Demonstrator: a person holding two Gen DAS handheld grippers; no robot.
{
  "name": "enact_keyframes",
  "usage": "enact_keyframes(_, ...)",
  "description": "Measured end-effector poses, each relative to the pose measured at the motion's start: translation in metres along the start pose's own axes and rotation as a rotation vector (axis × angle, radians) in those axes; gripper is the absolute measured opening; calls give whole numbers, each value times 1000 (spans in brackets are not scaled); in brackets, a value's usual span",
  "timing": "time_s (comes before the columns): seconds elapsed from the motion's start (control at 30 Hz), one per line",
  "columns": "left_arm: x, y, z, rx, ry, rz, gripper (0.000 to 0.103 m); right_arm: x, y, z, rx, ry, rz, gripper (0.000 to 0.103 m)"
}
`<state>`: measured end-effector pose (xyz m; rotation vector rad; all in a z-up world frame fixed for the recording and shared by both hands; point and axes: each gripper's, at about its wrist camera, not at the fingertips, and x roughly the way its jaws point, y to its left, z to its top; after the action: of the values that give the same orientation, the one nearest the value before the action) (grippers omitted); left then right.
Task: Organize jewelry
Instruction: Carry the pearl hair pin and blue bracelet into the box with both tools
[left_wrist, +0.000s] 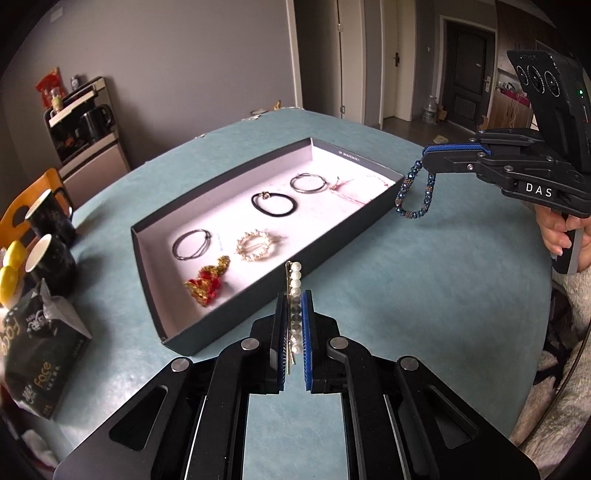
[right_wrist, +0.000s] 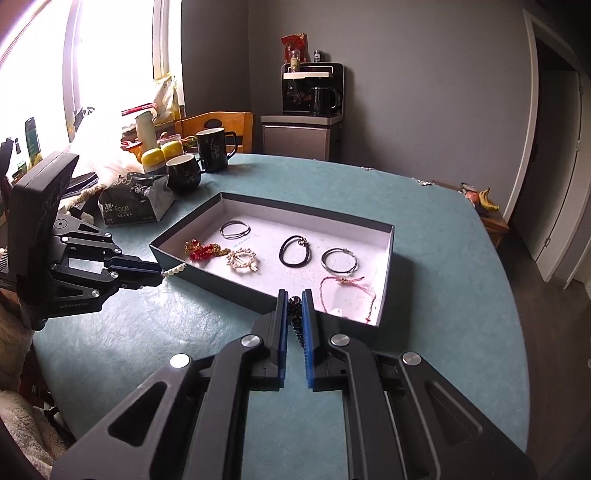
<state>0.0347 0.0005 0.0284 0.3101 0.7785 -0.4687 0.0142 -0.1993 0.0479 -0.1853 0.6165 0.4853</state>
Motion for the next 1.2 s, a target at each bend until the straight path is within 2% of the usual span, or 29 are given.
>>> enact_keyframes(0.27,-7,24,22,-47,-27,39,7,-3,-11,32,9,-62,-23,7)
enact_keyframes(0.43,1,40,40,-72,-26,70,7,13,-13,48,24,-80,-28,7)
enact_keyframes(0.57,13,56,58,-103,-15,95,7,39,-10,56,47,-61,-7,7)
enact_keyframes(0.77,39,69,80,-122,17,131,7,72,0,56,79,-16,97,7)
enact_keyframes(0.97,64,70,88,-135,47,118,7,90,9,44,63,52,168,7)
enact_keyframes(1.2,104,68,93,-138,116,90,7,108,-2,31,80,136,134,7)
